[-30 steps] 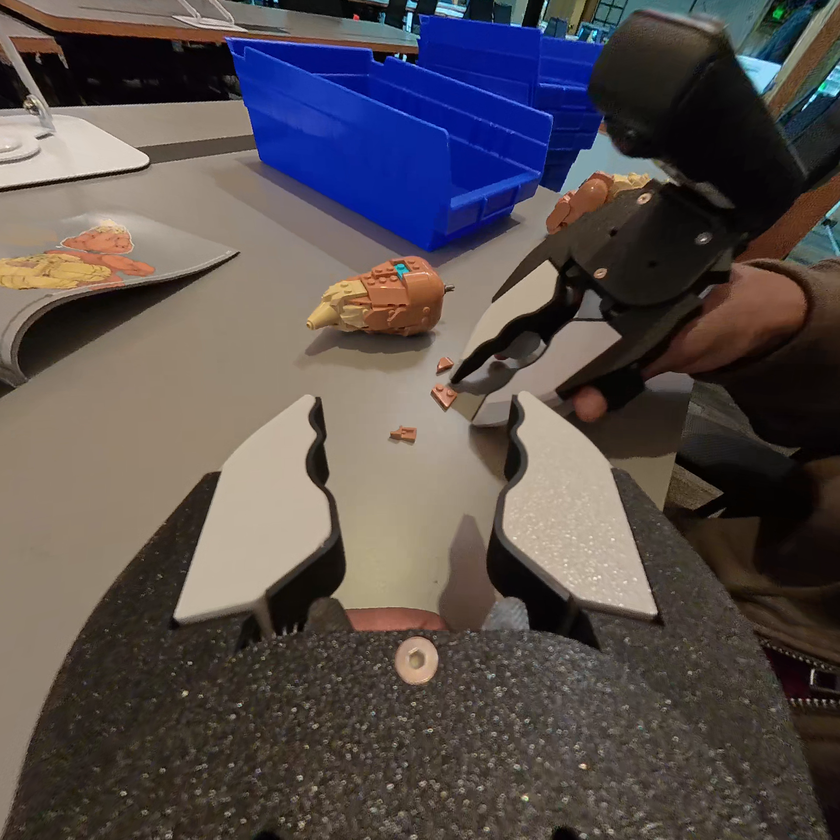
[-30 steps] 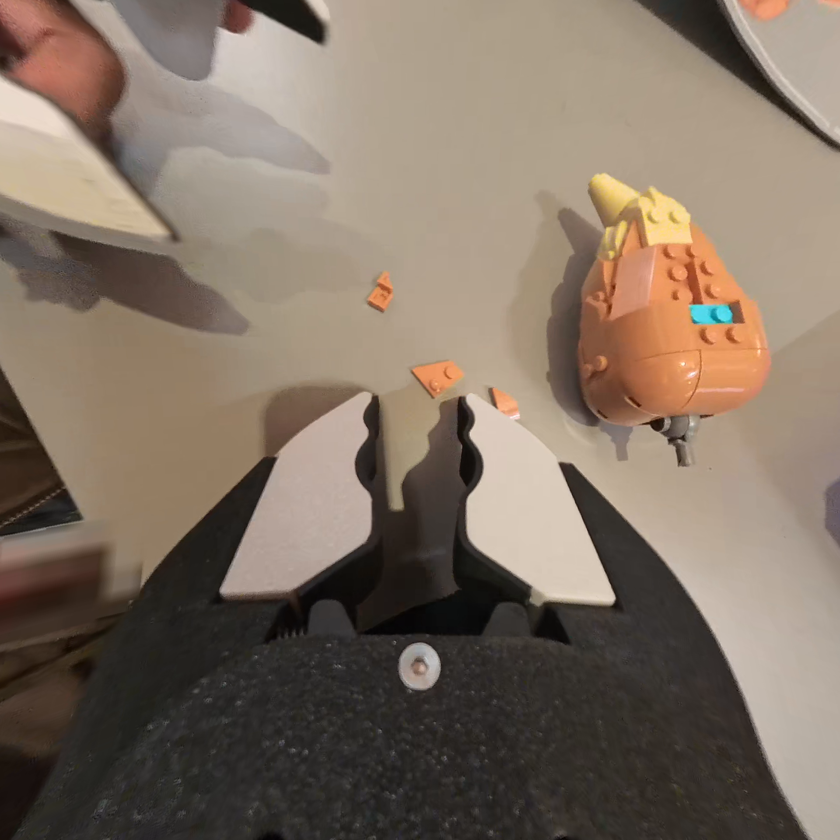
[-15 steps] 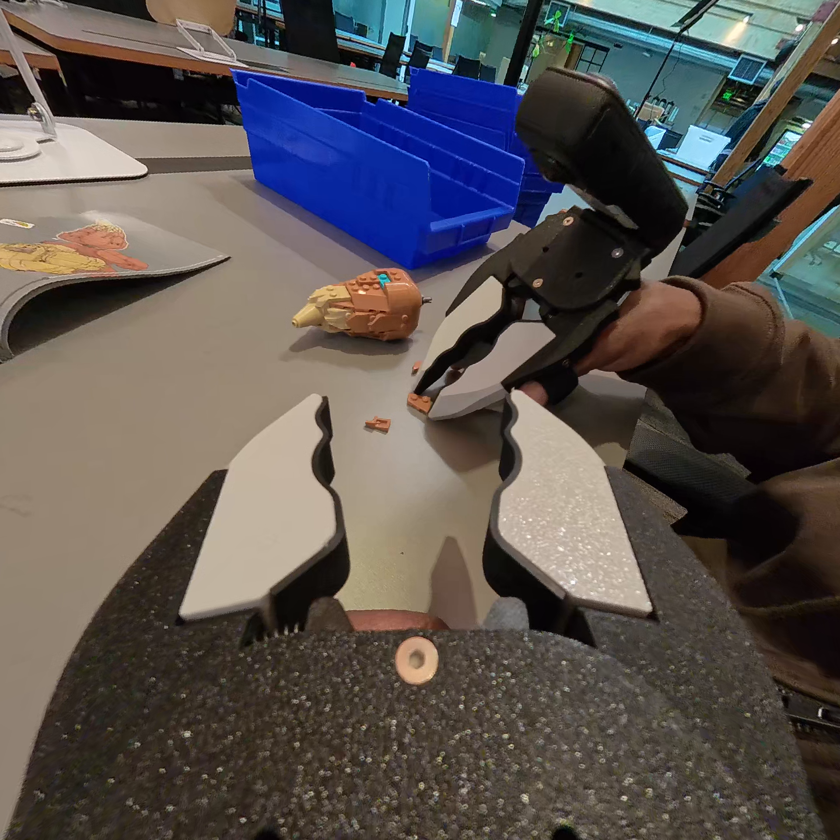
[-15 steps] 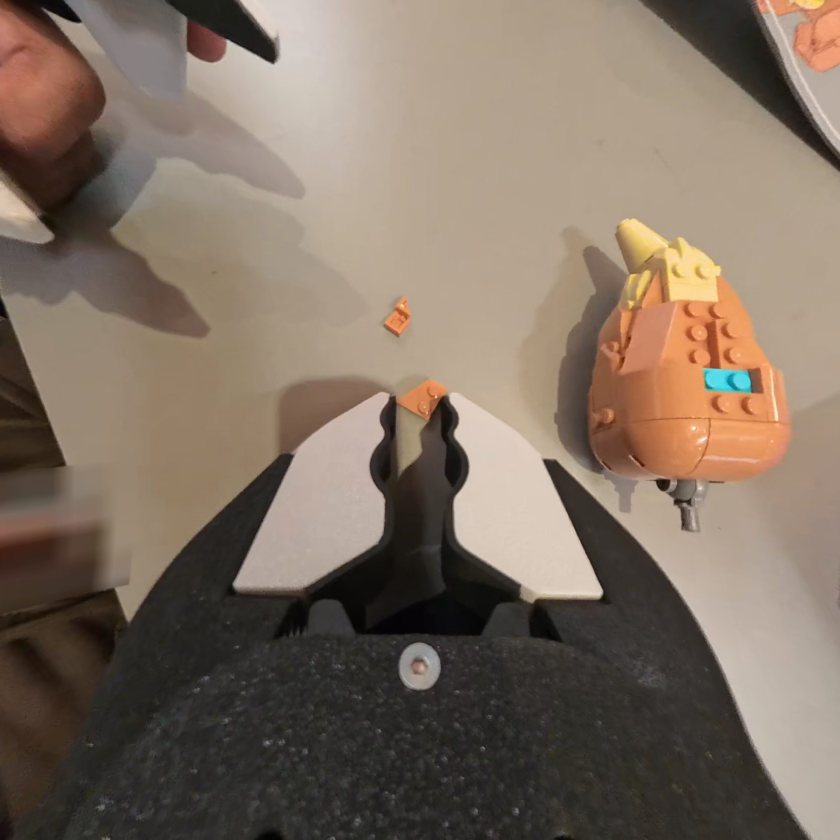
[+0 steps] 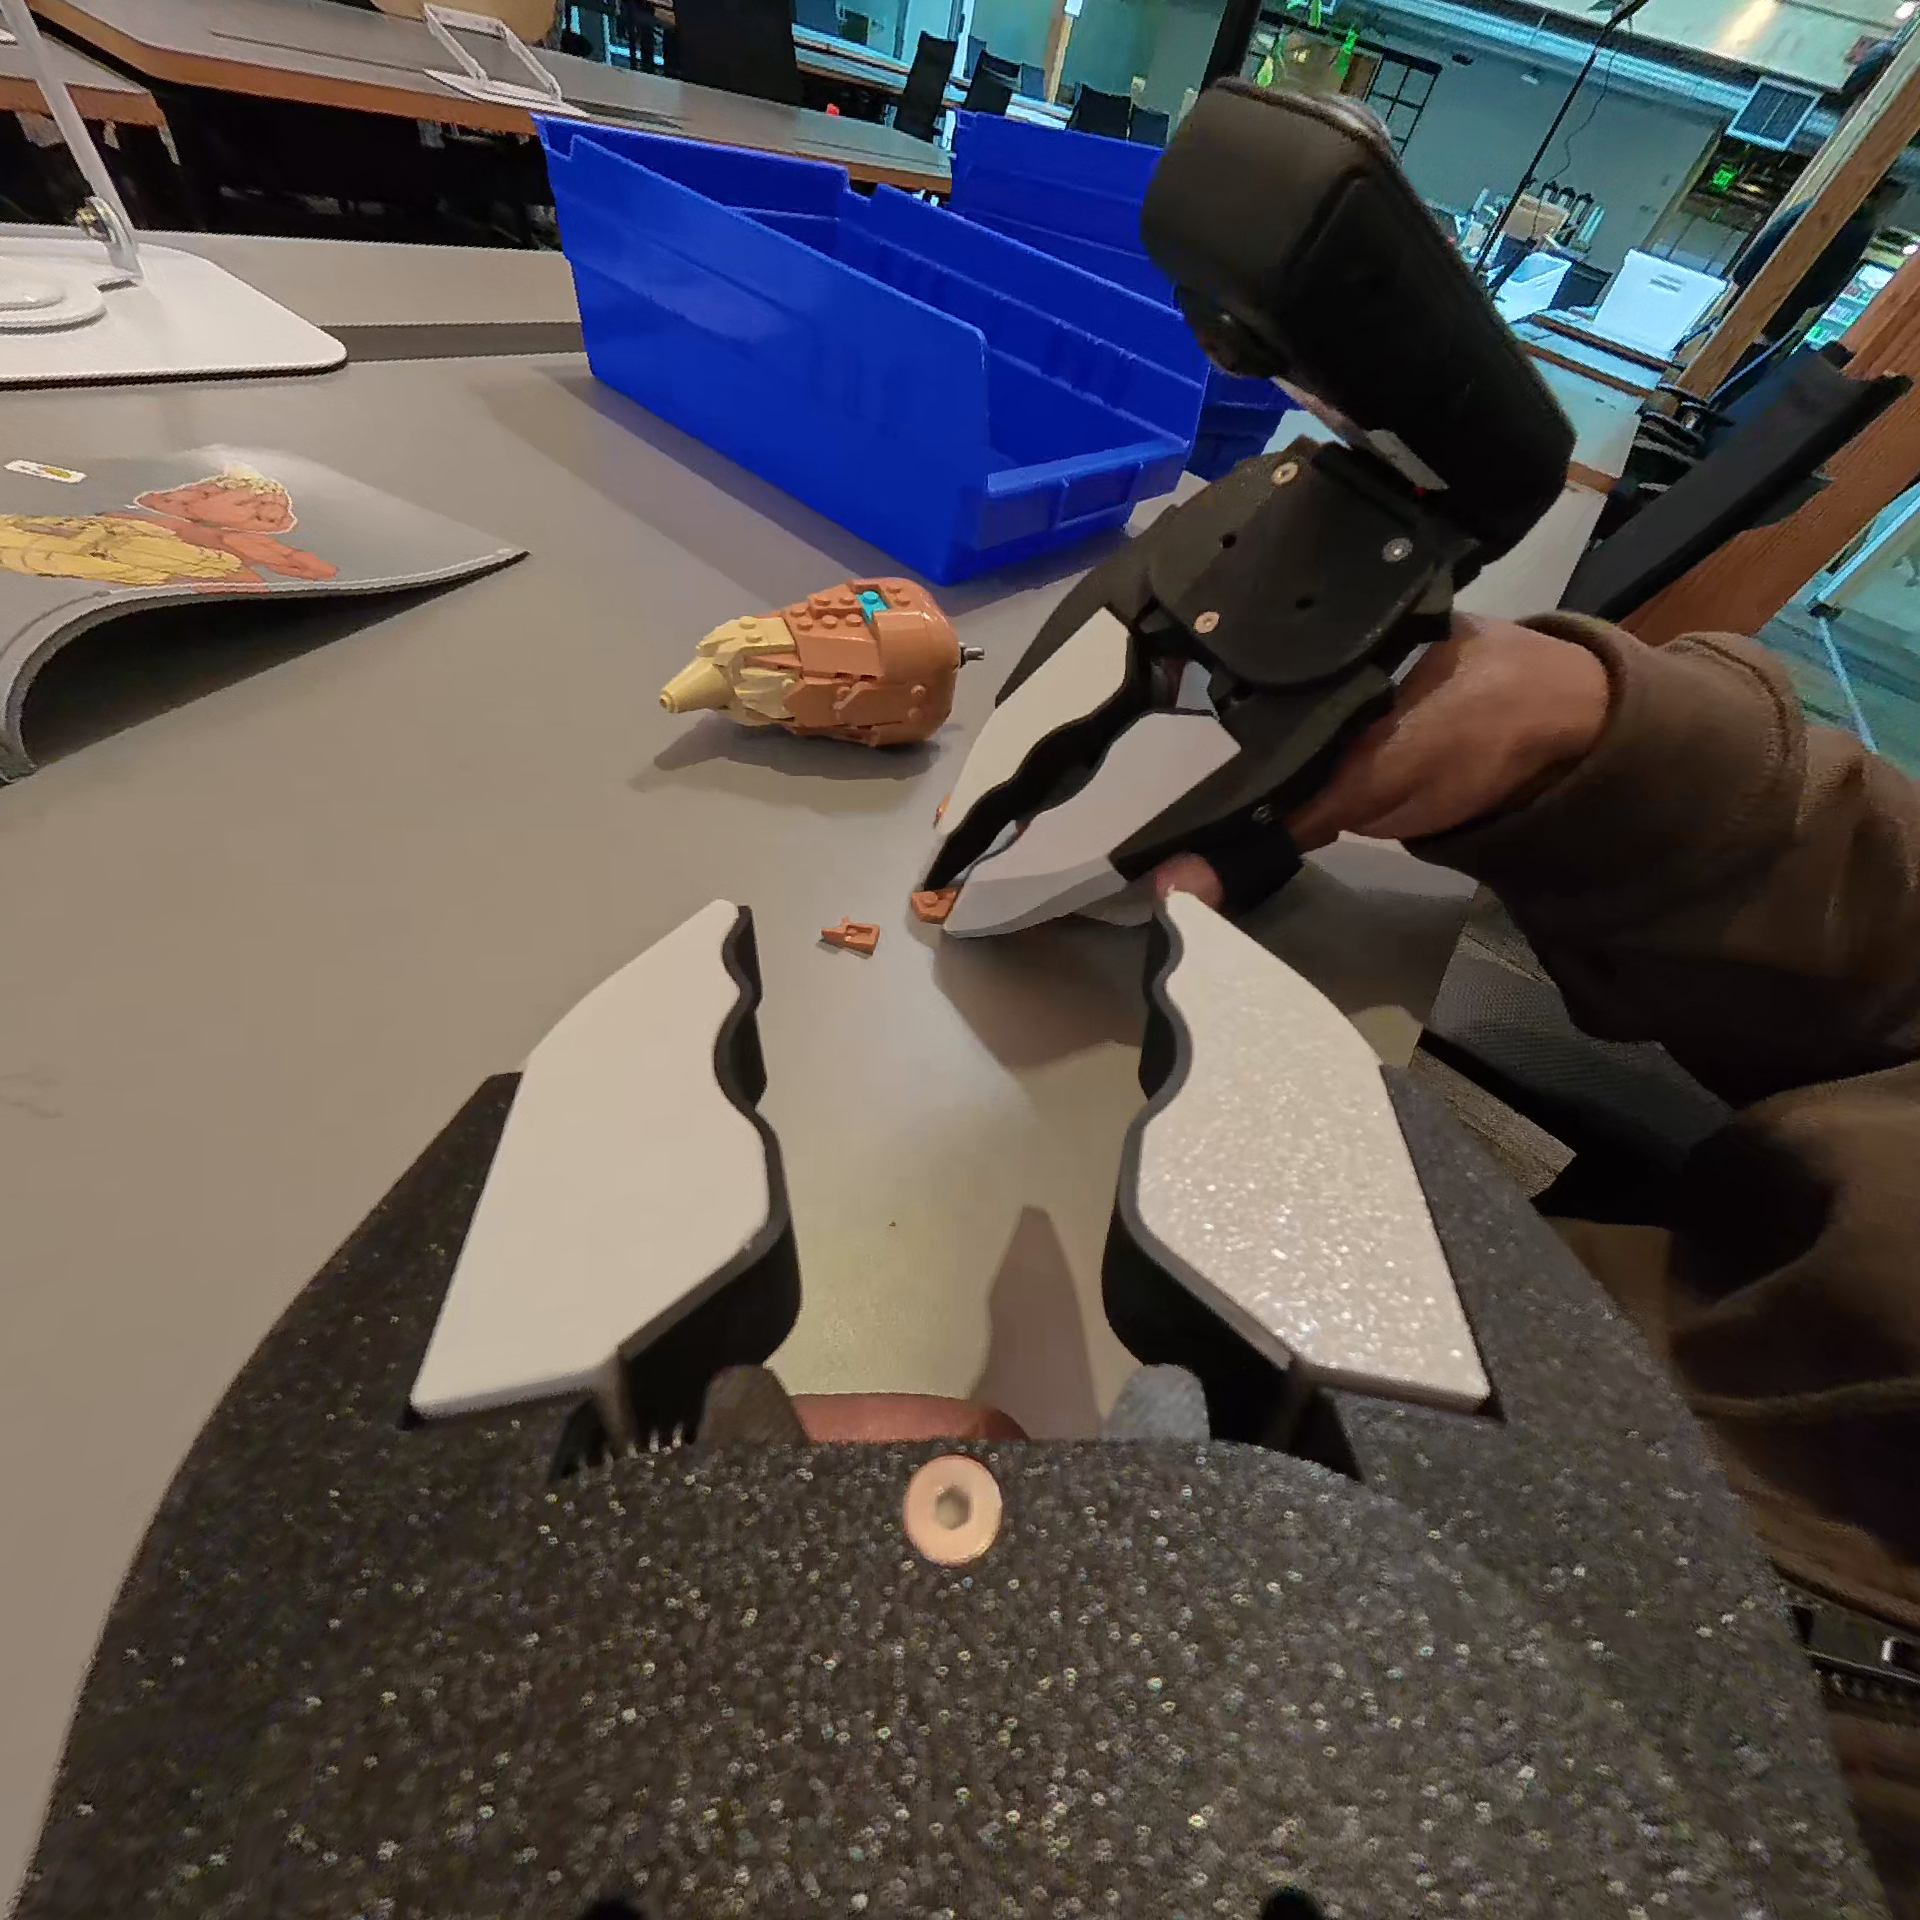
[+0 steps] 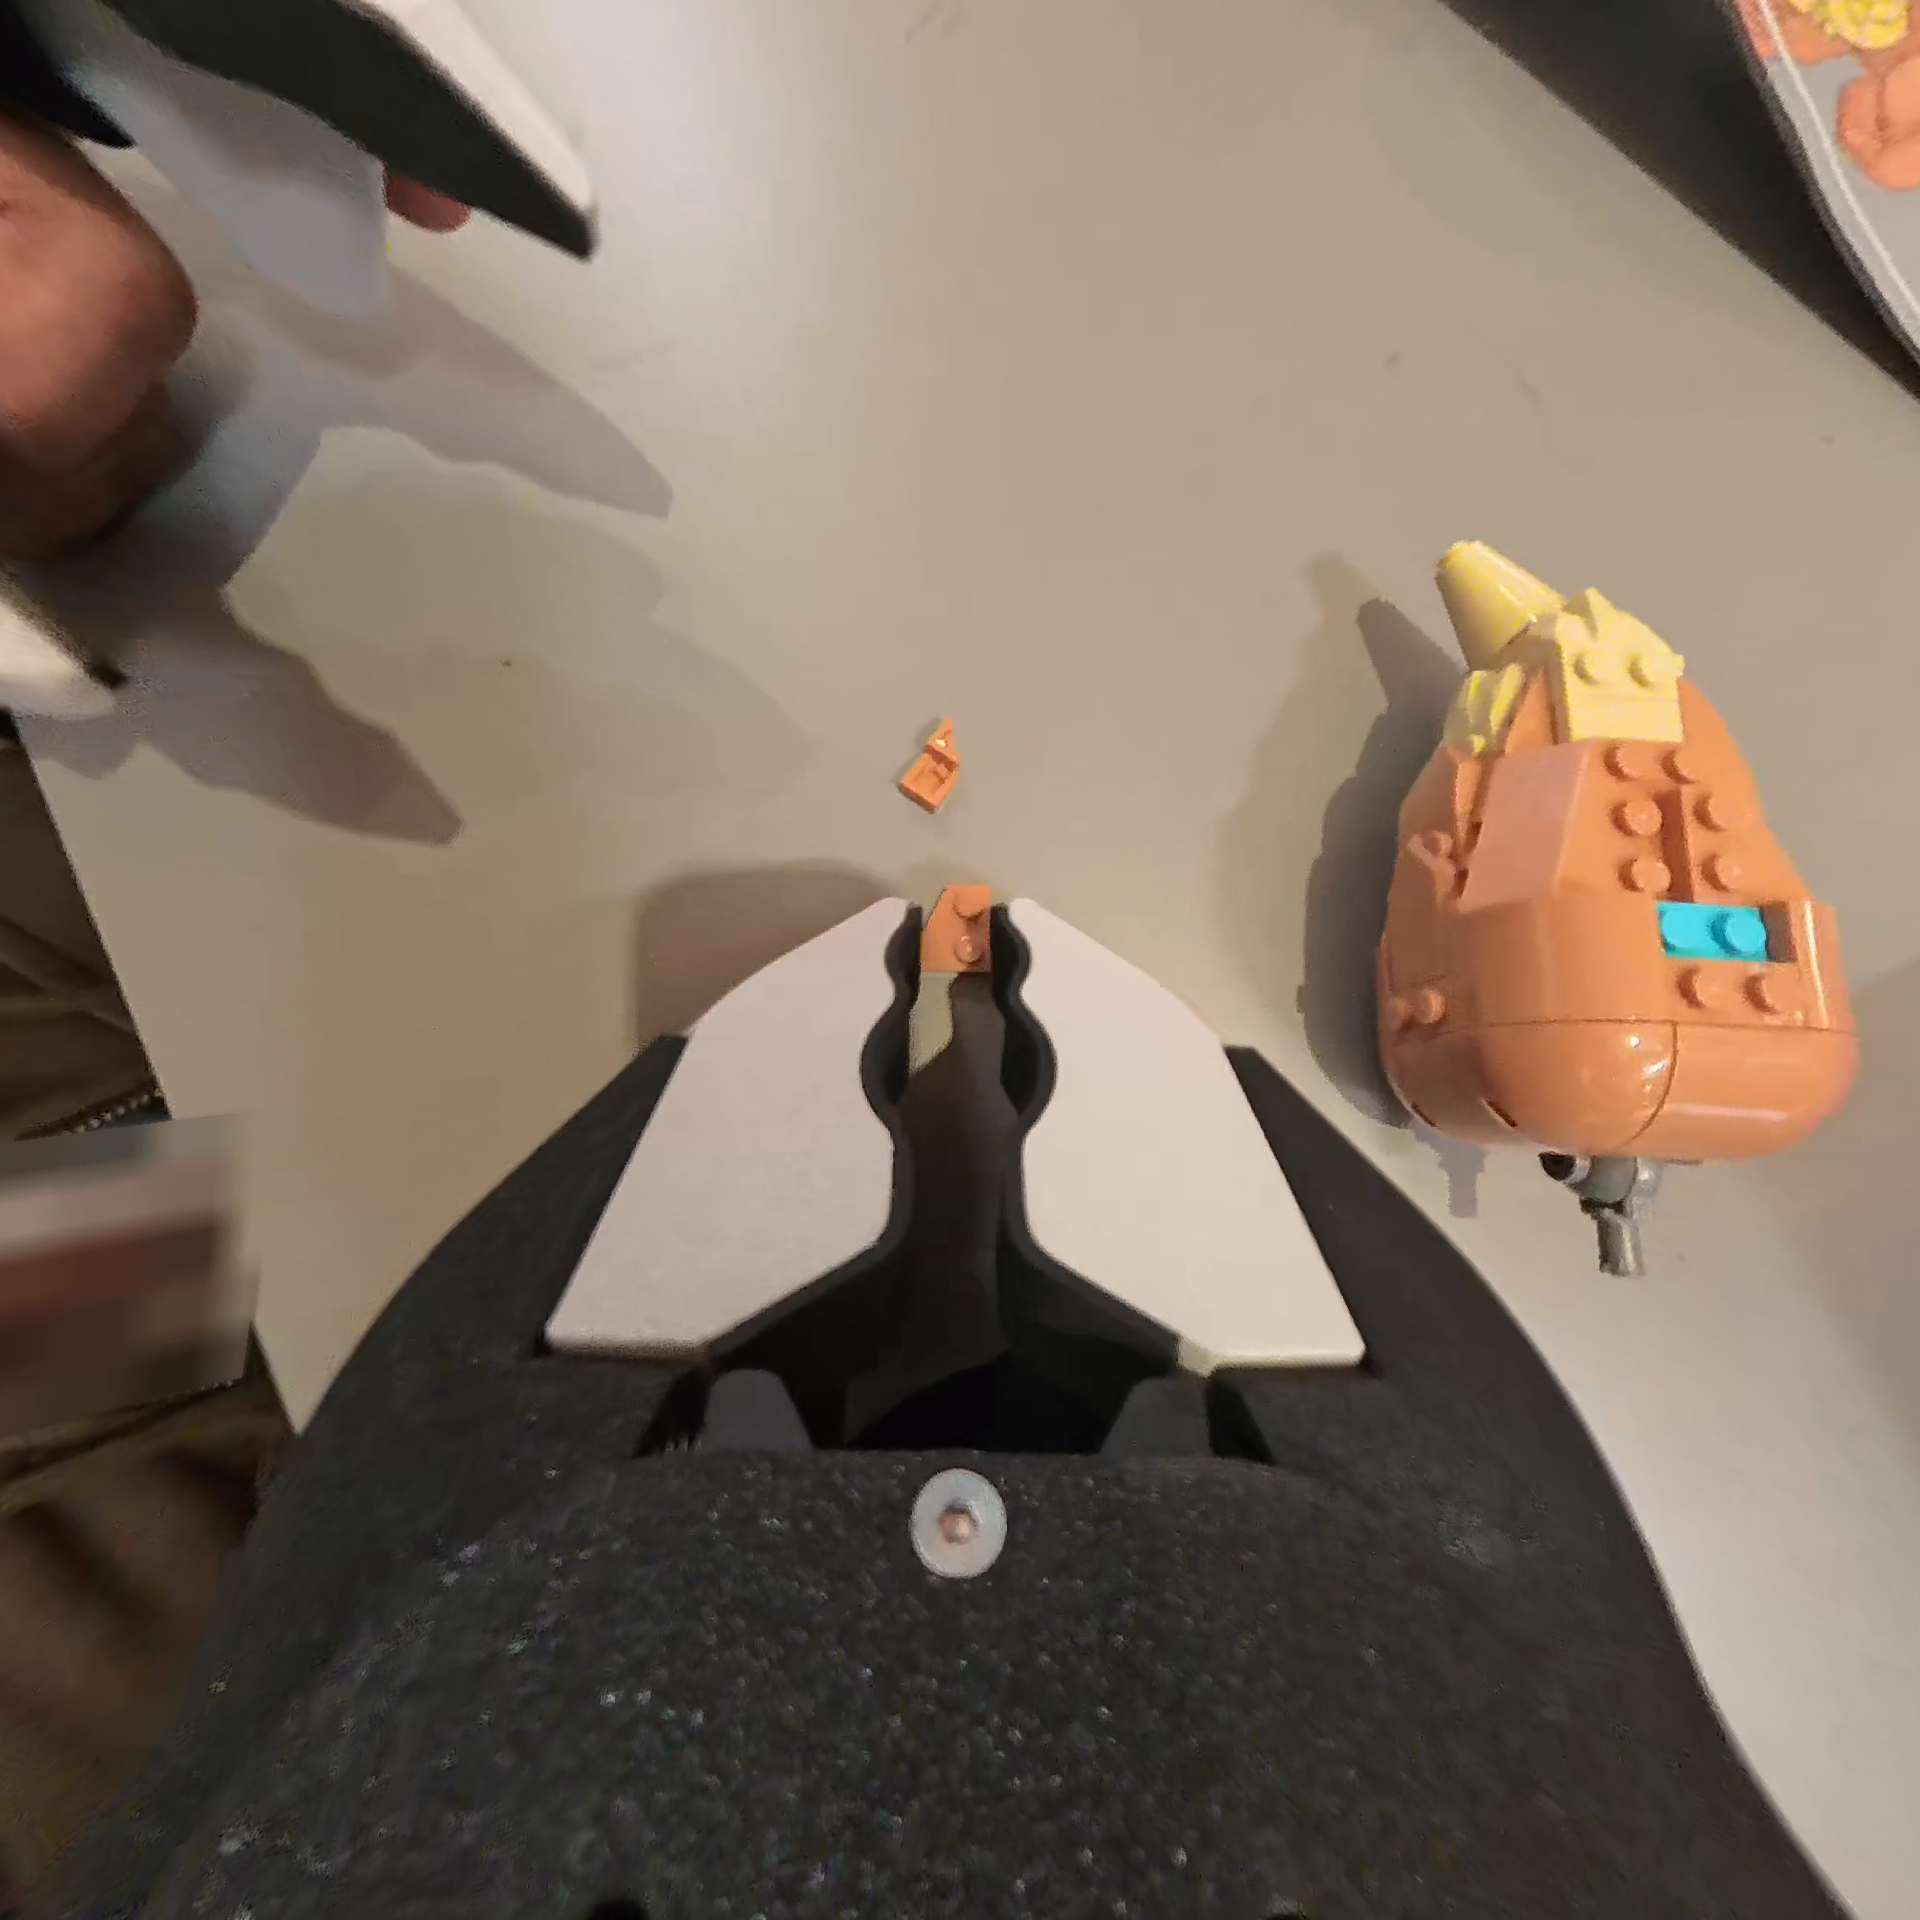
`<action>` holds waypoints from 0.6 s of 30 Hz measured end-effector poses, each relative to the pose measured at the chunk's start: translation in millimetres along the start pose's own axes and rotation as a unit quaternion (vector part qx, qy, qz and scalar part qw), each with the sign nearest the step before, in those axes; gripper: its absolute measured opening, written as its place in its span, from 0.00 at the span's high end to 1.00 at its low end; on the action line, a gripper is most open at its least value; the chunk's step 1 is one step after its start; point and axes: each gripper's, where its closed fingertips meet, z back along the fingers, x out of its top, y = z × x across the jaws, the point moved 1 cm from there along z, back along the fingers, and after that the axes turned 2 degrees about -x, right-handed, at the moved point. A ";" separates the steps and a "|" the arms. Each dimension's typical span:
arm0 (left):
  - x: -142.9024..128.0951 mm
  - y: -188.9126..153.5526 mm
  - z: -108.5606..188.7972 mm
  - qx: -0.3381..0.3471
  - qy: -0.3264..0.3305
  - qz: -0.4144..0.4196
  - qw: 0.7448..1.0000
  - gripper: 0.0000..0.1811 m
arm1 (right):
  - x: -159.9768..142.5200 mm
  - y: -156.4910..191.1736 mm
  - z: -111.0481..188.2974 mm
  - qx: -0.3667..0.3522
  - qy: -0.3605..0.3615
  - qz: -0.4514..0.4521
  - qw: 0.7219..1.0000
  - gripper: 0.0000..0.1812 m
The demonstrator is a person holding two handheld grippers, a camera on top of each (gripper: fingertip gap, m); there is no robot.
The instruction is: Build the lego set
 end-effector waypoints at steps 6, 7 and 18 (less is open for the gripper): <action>-1.0 8.0 -1.5 -0.001 0.015 -0.008 1.000 0.61 | -1.8 1.9 11.7 0.009 -0.016 -0.009 1.000 0.85; -2.4 10.8 -3.4 -0.002 0.027 -0.021 0.999 0.61 | -3.6 0.7 11.2 0.004 -0.008 -0.010 1.000 0.84; -3.3 49.0 -53.5 -0.112 0.197 -0.290 0.930 0.53 | -5.1 2.9 4.4 0.017 0.002 0.014 1.000 0.92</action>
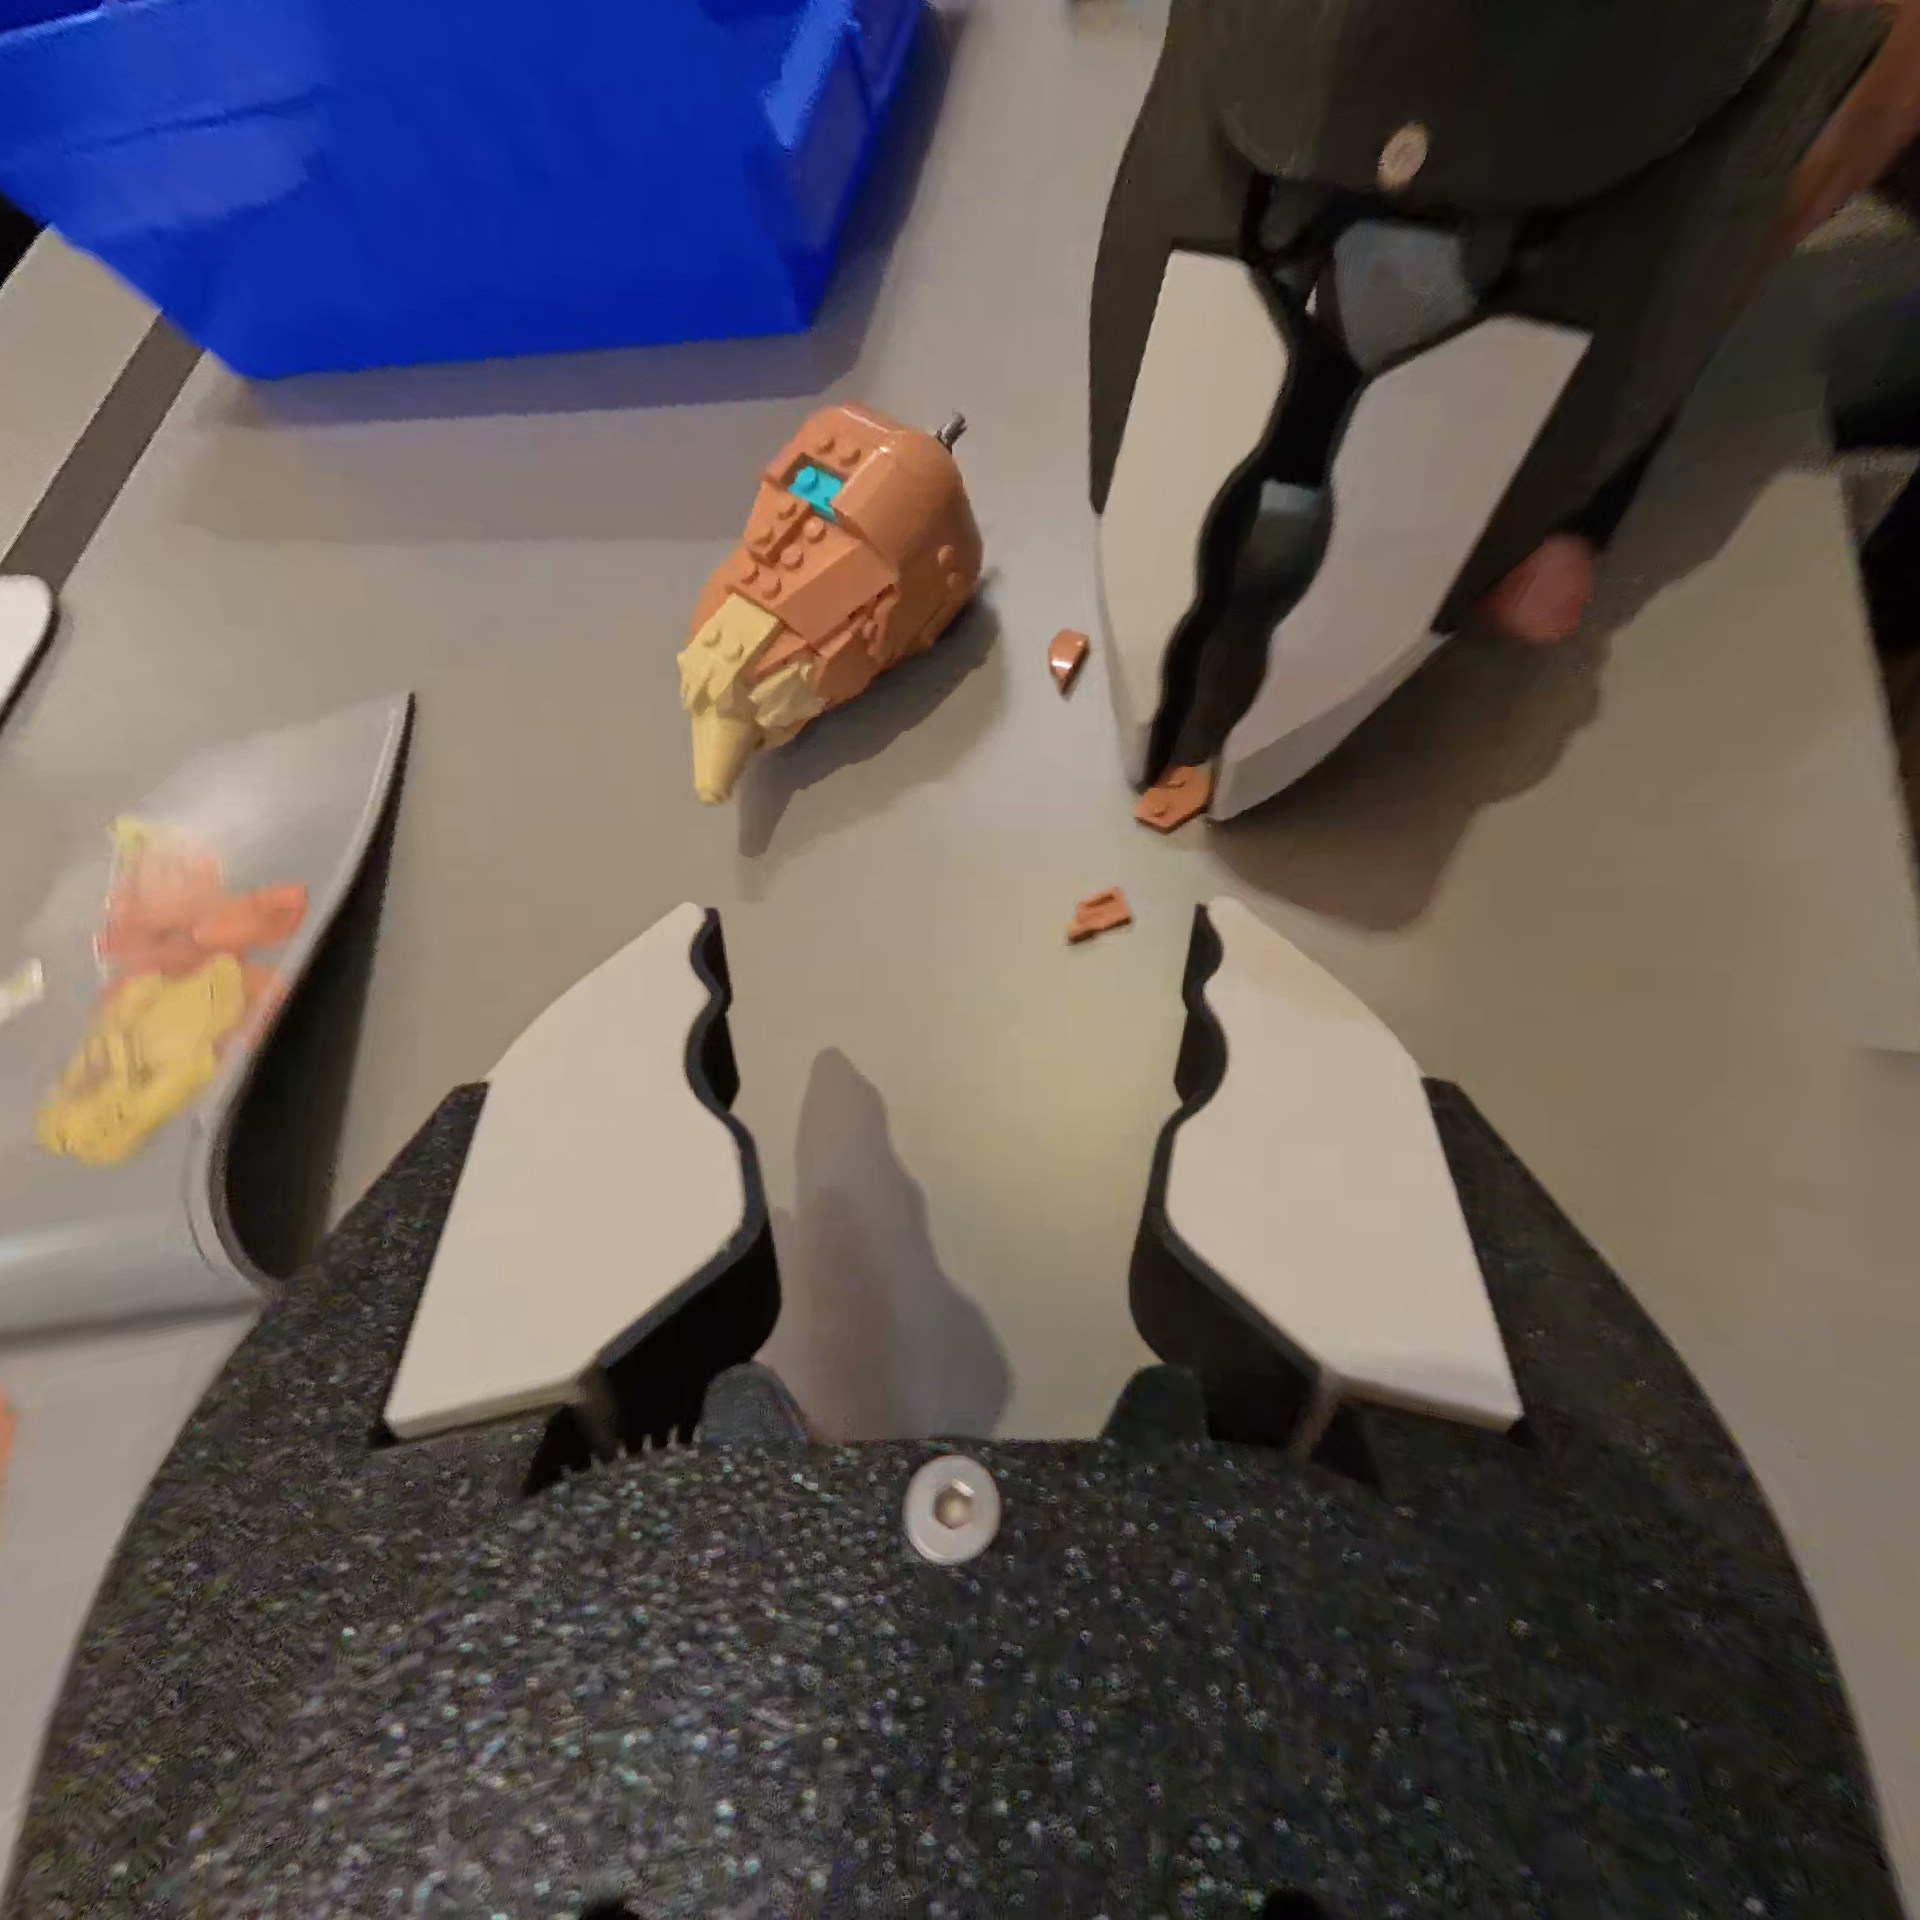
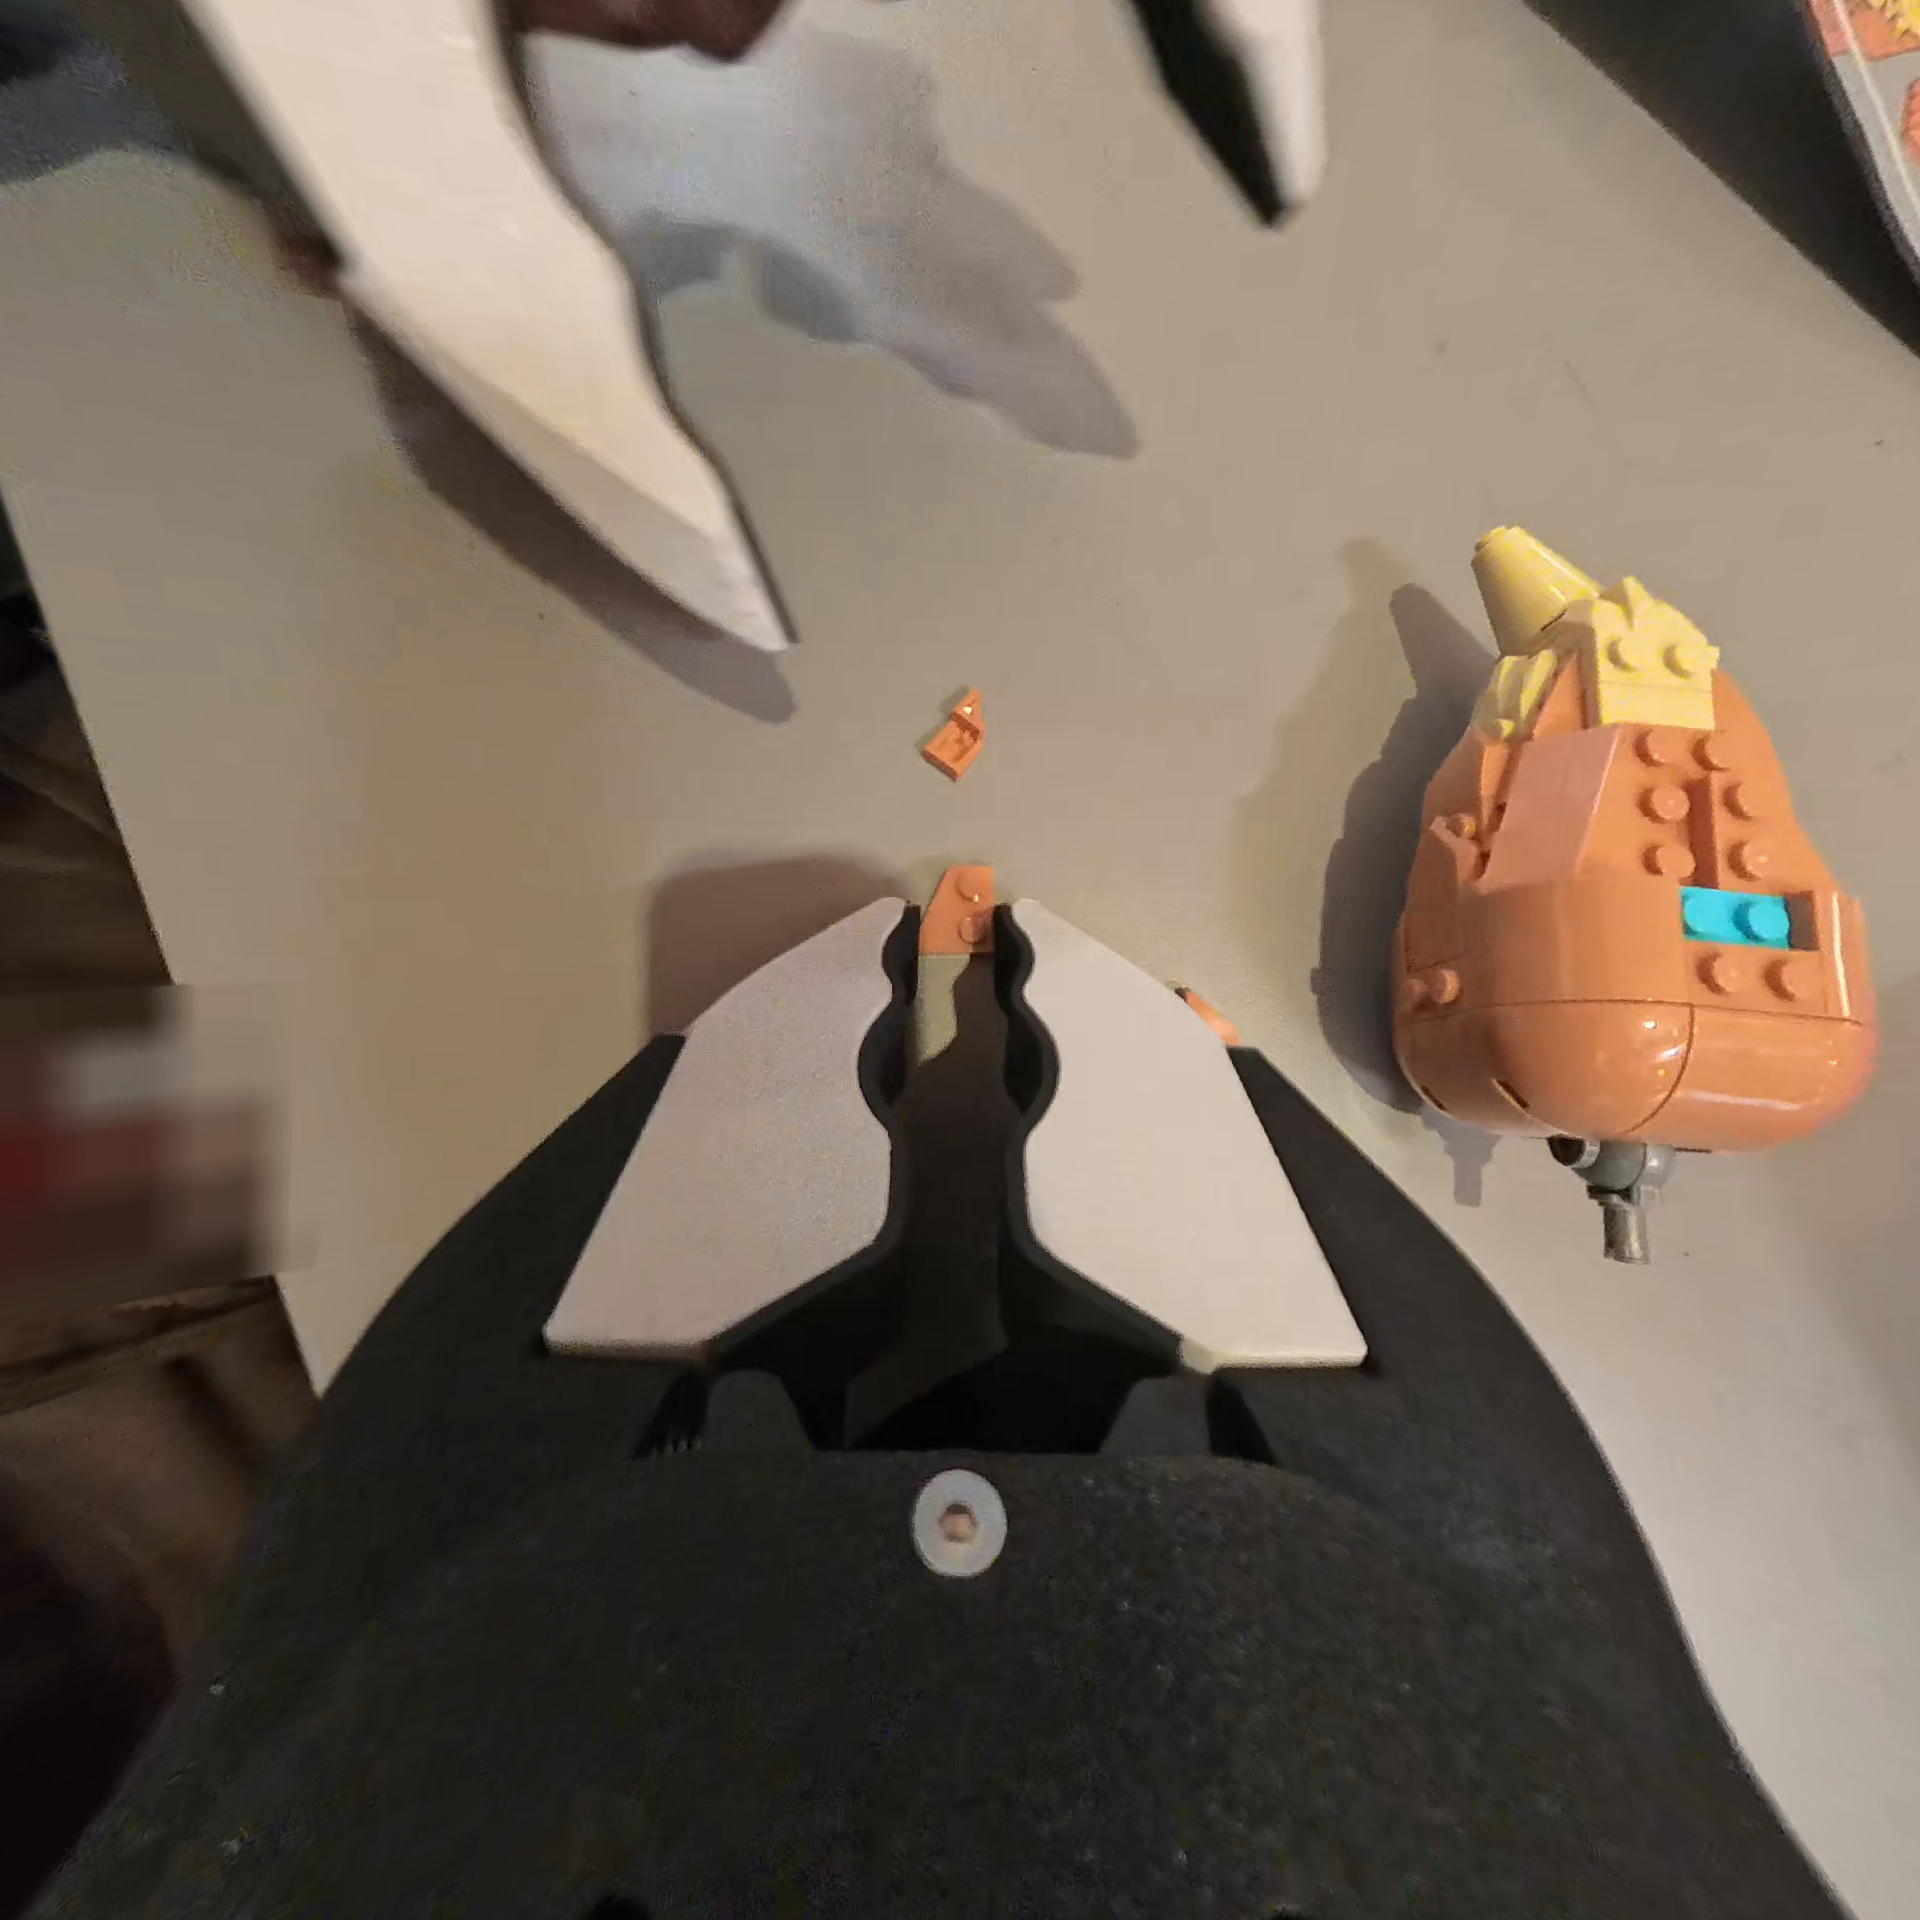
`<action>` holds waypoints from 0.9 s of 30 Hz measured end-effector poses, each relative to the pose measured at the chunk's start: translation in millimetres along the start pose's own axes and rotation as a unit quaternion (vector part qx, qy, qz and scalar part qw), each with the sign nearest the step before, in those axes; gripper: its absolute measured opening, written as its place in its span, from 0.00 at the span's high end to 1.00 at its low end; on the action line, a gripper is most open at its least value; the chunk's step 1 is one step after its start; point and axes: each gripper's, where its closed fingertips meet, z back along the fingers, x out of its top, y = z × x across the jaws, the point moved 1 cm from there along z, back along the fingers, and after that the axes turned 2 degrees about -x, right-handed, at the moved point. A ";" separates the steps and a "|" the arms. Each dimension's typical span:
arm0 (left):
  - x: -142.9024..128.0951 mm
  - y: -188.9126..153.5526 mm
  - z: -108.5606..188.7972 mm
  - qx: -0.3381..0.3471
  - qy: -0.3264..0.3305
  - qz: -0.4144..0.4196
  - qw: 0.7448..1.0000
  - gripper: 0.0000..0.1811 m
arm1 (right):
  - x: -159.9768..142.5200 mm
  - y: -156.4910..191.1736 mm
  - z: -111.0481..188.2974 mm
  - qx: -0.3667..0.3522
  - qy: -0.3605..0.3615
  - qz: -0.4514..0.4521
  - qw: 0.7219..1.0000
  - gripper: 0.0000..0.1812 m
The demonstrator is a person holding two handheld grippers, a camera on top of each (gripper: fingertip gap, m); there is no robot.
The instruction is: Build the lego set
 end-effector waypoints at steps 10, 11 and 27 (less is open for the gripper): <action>27.3 42.7 -72.7 -0.142 -0.037 -0.070 0.987 0.52 | -4.8 -2.6 7.6 0.036 -0.025 0.020 0.999 0.93; 26.9 42.2 -77.3 -0.153 -0.033 -0.087 0.984 0.52 | -5.2 -2.9 9.0 0.040 -0.029 0.019 0.999 0.93; 28.4 34.3 -95.4 -0.189 -0.026 -0.108 0.976 0.69 | 6.9 -28.0 32.8 0.028 -0.092 0.001 0.995 0.93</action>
